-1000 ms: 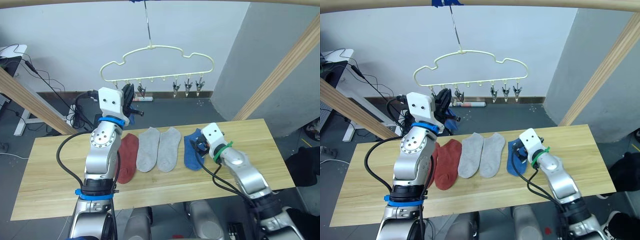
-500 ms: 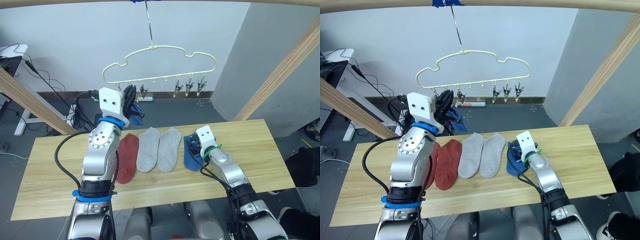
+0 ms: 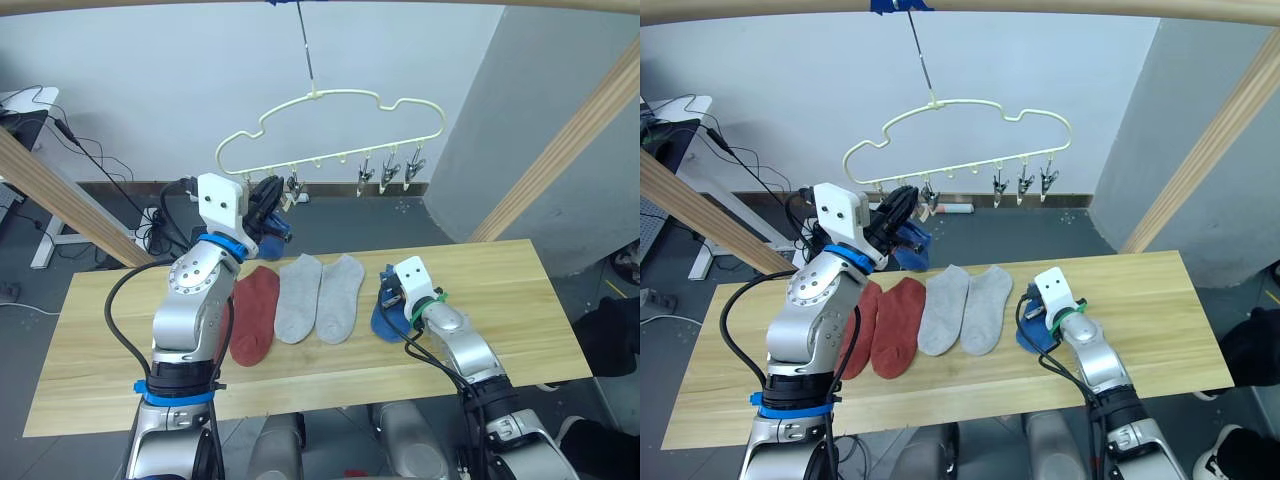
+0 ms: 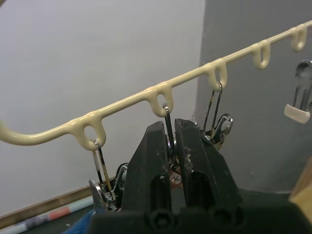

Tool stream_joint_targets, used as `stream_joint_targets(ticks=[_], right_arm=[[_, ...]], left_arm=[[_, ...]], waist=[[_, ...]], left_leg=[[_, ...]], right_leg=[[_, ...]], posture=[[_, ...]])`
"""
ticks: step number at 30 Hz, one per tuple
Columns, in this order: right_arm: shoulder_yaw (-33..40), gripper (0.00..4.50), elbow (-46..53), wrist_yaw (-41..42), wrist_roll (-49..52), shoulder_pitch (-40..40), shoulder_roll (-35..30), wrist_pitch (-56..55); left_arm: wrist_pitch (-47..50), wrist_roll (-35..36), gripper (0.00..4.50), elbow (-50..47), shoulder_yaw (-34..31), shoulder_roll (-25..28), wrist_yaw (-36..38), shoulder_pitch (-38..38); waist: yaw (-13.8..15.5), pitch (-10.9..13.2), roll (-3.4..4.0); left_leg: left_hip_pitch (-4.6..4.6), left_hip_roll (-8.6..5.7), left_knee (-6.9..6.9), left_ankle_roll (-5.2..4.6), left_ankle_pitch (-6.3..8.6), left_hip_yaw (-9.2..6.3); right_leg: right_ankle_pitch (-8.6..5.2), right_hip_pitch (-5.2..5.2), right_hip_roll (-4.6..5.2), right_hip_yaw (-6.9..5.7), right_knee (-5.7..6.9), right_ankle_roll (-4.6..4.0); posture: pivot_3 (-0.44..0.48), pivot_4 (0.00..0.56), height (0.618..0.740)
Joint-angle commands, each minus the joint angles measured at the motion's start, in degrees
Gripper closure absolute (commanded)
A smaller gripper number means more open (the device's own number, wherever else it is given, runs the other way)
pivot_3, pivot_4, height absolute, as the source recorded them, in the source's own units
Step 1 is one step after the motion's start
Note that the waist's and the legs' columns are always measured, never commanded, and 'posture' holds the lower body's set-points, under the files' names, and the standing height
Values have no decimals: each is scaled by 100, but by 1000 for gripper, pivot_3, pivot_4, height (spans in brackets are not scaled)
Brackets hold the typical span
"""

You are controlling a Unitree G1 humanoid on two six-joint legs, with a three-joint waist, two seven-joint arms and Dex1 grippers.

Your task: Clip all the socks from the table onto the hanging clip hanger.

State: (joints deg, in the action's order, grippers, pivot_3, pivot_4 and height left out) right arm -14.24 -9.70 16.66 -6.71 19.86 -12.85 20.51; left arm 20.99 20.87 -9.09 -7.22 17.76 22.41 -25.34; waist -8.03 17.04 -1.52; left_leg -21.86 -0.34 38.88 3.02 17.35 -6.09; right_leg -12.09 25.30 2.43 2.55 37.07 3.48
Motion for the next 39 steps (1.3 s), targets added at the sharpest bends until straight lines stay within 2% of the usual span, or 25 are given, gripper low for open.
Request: stream_joint_targets(ticks=[1, 6, 12, 18, 39], right_arm=[[-501, 4477, 924, 409, -431, 325, -255, -702], [-983, 4477, 1156, 606, -865, 757, -349, -1549], [-1219, 4477, 862, 583, -1006, 995, 31, -2006], [-1148, 4477, 631, 538, -988, 1106, 397, -2110], [-863, 4477, 343, 370, -901, 1379, 876, -2260]], left_arm=[[349, 463, 4500, -413, -152, 121, 204, -157], [731, 795, 4500, -573, -216, 257, 298, -211], [934, 953, 4500, -688, -216, 268, 216, -267], [1006, 982, 4500, -729, -204, 272, 230, -286], [1086, 974, 4500, -822, -169, 229, 229, -161]], waist=[[-30, 2, 1], [-17, 2, 1], [16, 2, 1], [16, 2, 1], [12, 2, 2]], left_leg=[[0, 0, 0, 0, 0, 1], [2, 13, -1, 1, 0, -5], [-5, 4, -2, 2, 0, -5], [-6, 2, -5, 3, 1, -6], [-6, 2, -5, 3, 1, -6]], right_leg=[[0, 1, -1, 1, 0, 1], [-1, 0, -16, -4, 0, 1], [1, 1, -4, -3, -9, -1], [1, 4, 0, -4, -9, -2], [2, 6, 1, -4, -7, -3]], posture=[[-206, 308, 740], [-205, 307, 740], [-201, 304, 740], [-197, 302, 740], [-193, 298, 740]])
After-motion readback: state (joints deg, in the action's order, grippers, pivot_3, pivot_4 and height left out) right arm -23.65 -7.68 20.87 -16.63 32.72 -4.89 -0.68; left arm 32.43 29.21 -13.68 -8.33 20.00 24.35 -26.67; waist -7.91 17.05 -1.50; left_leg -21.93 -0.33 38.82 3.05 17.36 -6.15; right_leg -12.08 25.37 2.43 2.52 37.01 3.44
